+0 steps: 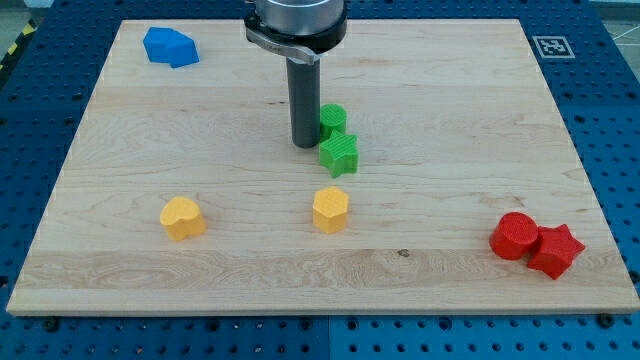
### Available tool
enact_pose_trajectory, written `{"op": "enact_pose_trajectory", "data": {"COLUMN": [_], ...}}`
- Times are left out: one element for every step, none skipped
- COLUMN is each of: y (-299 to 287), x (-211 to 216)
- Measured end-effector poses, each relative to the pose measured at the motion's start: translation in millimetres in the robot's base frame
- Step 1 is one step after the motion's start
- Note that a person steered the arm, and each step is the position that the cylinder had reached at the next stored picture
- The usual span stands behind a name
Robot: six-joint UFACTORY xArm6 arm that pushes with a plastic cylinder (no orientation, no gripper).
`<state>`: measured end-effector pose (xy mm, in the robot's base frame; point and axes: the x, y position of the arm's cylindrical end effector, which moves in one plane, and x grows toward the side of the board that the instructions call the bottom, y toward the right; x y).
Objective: Push the yellow hexagon closer to the green star
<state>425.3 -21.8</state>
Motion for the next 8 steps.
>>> {"op": "enact_pose_trajectory", "data": {"y": [-1.0, -1.0, -0.8, 48.5, 115.6, 138.4, 139.0, 139.0], "x": [-39.7, -70.2, -84.2, -82.9, -75.6, -75.6, -35.3, -26.7]}}
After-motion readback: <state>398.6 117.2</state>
